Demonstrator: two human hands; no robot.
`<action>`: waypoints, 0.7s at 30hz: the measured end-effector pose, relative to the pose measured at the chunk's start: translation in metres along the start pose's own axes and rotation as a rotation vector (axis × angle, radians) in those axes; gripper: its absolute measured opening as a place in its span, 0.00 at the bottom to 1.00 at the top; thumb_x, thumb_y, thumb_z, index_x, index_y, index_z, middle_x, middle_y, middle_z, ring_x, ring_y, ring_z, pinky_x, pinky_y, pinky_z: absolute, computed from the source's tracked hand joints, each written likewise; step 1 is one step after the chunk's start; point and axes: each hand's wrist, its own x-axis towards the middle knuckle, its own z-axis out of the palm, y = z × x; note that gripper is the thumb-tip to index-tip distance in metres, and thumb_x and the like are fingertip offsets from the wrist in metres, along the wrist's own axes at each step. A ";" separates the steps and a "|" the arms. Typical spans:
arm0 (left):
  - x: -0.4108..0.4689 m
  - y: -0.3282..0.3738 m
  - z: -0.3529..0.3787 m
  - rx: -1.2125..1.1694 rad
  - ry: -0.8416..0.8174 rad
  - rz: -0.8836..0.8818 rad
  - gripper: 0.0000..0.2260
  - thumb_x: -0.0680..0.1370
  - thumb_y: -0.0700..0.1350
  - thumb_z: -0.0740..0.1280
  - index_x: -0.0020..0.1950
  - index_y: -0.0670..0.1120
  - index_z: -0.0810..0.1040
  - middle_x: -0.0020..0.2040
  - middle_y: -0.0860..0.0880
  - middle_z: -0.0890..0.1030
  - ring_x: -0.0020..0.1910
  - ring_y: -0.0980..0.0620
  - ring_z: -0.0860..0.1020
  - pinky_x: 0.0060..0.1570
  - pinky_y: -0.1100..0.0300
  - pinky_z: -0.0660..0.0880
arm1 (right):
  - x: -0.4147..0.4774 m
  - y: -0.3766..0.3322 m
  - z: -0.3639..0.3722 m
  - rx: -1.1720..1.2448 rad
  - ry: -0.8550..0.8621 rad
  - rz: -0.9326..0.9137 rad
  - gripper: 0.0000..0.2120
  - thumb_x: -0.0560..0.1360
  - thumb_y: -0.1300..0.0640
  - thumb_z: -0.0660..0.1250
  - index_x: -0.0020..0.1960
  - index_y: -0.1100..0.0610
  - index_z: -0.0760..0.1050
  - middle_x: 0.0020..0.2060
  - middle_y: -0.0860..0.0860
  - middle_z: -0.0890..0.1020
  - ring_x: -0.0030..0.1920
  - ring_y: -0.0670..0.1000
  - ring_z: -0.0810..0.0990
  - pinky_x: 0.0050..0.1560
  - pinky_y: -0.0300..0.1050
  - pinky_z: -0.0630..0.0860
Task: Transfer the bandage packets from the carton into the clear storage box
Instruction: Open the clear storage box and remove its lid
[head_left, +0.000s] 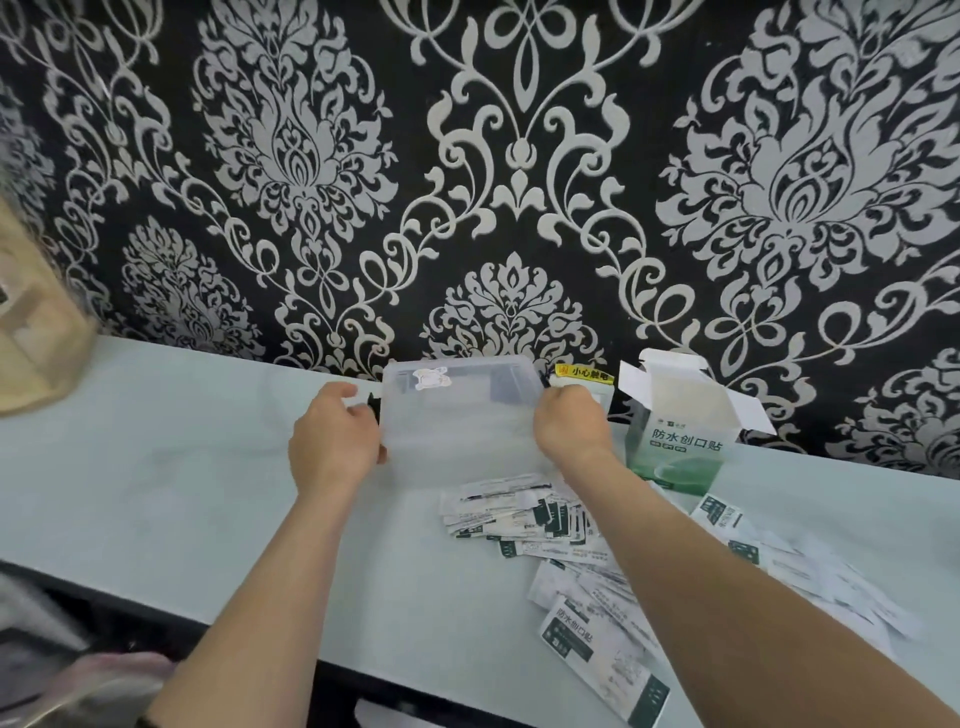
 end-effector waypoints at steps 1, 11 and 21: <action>0.001 -0.005 0.001 -0.005 -0.029 -0.023 0.18 0.77 0.42 0.58 0.66 0.52 0.72 0.32 0.51 0.81 0.38 0.48 0.82 0.46 0.56 0.76 | 0.002 0.001 -0.001 0.045 -0.013 0.012 0.15 0.81 0.59 0.51 0.48 0.63 0.75 0.44 0.58 0.78 0.44 0.57 0.76 0.48 0.49 0.73; 0.005 0.006 -0.016 -0.045 -0.173 0.051 0.15 0.78 0.49 0.57 0.52 0.42 0.78 0.51 0.43 0.81 0.54 0.40 0.77 0.56 0.48 0.73 | -0.004 -0.007 -0.007 0.114 -0.036 -0.140 0.20 0.83 0.49 0.45 0.45 0.59 0.70 0.44 0.57 0.77 0.45 0.55 0.73 0.48 0.47 0.67; -0.003 0.006 -0.007 -0.029 0.057 0.141 0.16 0.74 0.50 0.57 0.50 0.39 0.74 0.50 0.41 0.78 0.54 0.37 0.74 0.52 0.46 0.72 | -0.002 -0.011 0.010 0.584 -0.430 -0.006 0.26 0.78 0.37 0.56 0.66 0.52 0.73 0.62 0.51 0.79 0.60 0.53 0.77 0.63 0.54 0.74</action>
